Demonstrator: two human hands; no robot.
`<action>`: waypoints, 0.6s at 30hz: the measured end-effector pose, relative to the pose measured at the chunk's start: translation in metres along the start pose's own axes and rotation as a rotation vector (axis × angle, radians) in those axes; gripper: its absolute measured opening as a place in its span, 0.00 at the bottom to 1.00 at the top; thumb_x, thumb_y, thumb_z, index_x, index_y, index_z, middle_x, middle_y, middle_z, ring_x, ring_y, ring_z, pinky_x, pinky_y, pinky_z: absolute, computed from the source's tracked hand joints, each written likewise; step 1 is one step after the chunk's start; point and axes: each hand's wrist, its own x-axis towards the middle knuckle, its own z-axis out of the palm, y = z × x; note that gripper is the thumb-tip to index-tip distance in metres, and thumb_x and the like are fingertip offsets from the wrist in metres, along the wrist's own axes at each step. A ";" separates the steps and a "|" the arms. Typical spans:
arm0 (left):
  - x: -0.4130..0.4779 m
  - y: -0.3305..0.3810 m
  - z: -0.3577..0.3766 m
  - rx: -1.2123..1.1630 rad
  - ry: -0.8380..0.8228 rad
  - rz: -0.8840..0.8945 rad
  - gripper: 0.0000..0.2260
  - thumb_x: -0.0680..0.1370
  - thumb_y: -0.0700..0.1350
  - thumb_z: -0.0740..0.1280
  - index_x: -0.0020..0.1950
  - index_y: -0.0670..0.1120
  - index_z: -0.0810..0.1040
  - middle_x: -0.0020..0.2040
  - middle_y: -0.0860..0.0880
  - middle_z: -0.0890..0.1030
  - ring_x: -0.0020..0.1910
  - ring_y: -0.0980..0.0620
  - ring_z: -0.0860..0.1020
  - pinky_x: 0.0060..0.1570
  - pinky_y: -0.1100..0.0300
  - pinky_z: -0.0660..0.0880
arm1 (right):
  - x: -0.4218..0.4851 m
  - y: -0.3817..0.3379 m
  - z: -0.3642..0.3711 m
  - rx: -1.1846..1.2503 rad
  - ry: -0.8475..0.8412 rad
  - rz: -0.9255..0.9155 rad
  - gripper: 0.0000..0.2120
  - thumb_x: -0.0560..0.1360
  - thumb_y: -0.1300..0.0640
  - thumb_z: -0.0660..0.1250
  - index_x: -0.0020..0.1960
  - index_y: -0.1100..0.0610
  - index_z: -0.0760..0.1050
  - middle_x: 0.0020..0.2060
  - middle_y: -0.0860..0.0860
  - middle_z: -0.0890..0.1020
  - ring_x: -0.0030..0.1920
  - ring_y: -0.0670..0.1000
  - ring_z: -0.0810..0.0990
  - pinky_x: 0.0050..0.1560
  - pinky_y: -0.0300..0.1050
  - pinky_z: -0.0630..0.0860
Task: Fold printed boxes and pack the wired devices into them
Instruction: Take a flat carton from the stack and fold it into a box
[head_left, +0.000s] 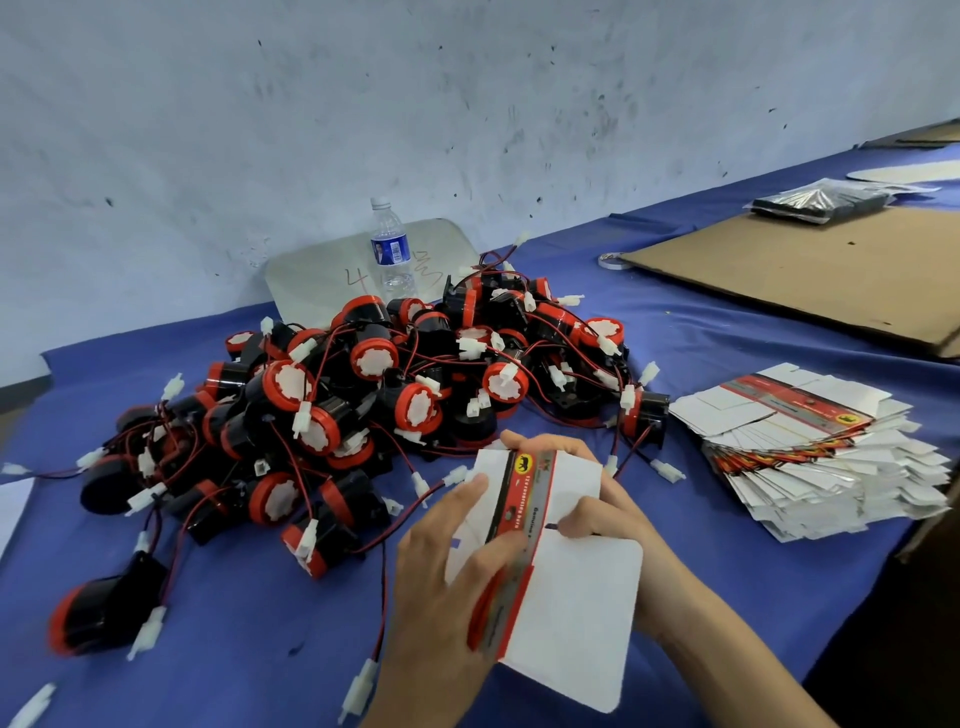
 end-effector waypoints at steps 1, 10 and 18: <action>-0.002 -0.003 0.005 0.036 -0.002 0.049 0.29 0.70 0.50 0.72 0.68 0.61 0.64 0.78 0.58 0.53 0.74 0.56 0.58 0.64 0.56 0.67 | 0.001 0.000 0.001 -0.019 0.014 -0.002 0.28 0.64 0.66 0.58 0.63 0.54 0.73 0.66 0.51 0.75 0.62 0.61 0.77 0.57 0.59 0.76; 0.009 0.014 -0.005 0.017 -0.032 -0.183 0.40 0.69 0.56 0.74 0.75 0.53 0.57 0.73 0.52 0.63 0.71 0.53 0.61 0.62 0.50 0.63 | 0.006 0.009 -0.013 0.157 0.203 0.040 0.26 0.62 0.65 0.62 0.58 0.49 0.78 0.48 0.57 0.81 0.42 0.54 0.81 0.37 0.47 0.80; 0.010 0.012 -0.002 0.113 -0.195 -0.102 0.46 0.64 0.56 0.78 0.75 0.49 0.57 0.58 0.54 0.70 0.60 0.54 0.67 0.59 0.50 0.68 | 0.003 0.011 -0.016 0.137 0.266 -0.023 0.23 0.64 0.63 0.61 0.56 0.50 0.78 0.59 0.51 0.81 0.47 0.53 0.81 0.41 0.46 0.79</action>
